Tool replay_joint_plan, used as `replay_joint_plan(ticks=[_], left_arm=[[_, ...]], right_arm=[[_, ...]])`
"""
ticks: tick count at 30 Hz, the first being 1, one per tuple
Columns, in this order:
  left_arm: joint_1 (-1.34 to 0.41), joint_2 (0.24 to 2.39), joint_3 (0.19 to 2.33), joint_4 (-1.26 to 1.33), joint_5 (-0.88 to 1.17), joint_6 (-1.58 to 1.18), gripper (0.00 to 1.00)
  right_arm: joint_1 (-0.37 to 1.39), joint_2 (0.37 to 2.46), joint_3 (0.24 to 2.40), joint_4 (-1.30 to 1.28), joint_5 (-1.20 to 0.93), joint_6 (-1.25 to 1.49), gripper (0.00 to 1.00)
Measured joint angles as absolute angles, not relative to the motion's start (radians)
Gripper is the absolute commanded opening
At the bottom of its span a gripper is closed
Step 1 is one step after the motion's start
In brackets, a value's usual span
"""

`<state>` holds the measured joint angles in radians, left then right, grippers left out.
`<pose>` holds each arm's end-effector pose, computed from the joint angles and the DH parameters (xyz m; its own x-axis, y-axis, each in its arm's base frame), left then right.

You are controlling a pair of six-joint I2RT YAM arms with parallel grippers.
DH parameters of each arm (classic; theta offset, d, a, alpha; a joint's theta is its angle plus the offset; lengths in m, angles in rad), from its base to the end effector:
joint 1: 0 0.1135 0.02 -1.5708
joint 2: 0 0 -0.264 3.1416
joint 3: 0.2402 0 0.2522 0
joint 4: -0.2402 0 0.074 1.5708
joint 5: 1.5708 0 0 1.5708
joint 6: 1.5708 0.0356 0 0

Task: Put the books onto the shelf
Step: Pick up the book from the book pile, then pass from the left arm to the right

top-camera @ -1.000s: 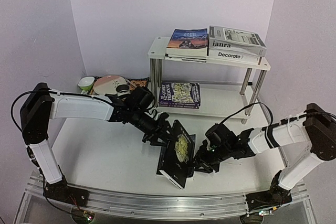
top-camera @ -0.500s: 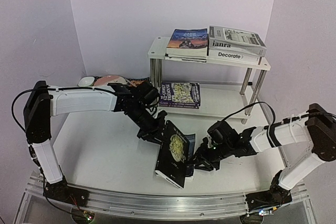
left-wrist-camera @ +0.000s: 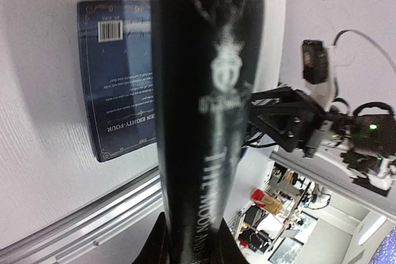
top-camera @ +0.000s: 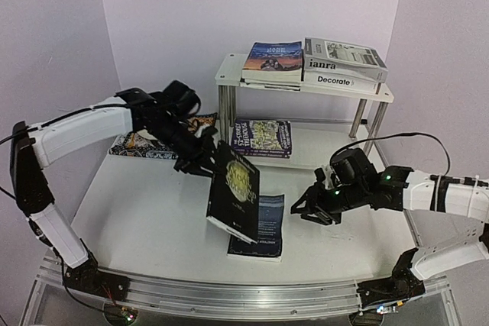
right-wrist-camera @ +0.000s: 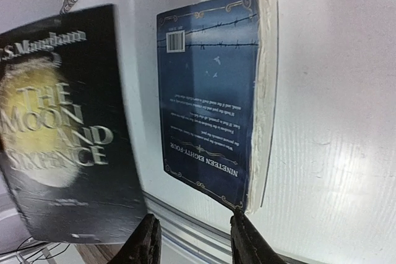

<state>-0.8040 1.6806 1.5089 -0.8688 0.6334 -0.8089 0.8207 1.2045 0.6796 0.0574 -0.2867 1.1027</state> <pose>0.2294 -0.2685 0.3046 -0.9834 0.1802 0.0203 0.1110 0.6867 -0.7184 0.1726 0.2000 0.2404 -0.9185 0.2700 -0.2890 -0.1201 0.5059 0.8542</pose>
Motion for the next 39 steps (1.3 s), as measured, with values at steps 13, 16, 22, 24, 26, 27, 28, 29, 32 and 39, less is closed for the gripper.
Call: replay_joint_plan(ticks=[13,16,22,24,26,27,28,29,32,39], left_arm=[[-0.635,1.482,1.787,-0.887,0.783,-0.804,0.0],[-0.619,1.482,1.814,-0.877,0.826,-0.82,0.0],[-0.588,1.482,1.814,-0.805,0.875,-0.884,0.0],[-0.586,1.482,1.813,-0.777,0.894,-0.902,0.0],[-0.586,1.479,1.801,-0.73,0.919,-0.928,0.0],[-0.586,1.472,1.782,-0.694,0.933,-0.947,0.0],[-0.586,1.463,1.756,-0.648,0.946,-0.976,0.0],[-0.586,1.451,1.724,-0.594,0.96,-1.011,0.0],[-0.588,1.437,1.668,-0.49,0.993,-1.094,0.0],[-0.619,1.437,1.662,-0.373,1.019,-1.167,0.0]], right_arm=[[0.797,1.182,0.904,-0.18,-0.307,0.885,0.7],[0.797,1.178,1.01,-0.191,-0.34,0.826,0.77],[0.797,1.054,1.086,-0.217,-0.347,0.807,0.9],[0.797,1.01,1.108,-0.227,-0.347,0.813,0.95],[0.797,0.986,1.144,-0.234,-0.349,0.823,0.98],[0.797,0.984,1.167,-0.234,-0.352,0.831,0.98],[0.797,0.99,1.188,-0.234,-0.357,0.836,0.98],[0.797,1.006,1.222,-0.231,-0.369,0.851,0.98],[0.797,1.072,1.299,-0.194,-0.406,0.907,0.98],[0.797,1.232,1.361,-0.043,-0.461,1.077,0.93]])
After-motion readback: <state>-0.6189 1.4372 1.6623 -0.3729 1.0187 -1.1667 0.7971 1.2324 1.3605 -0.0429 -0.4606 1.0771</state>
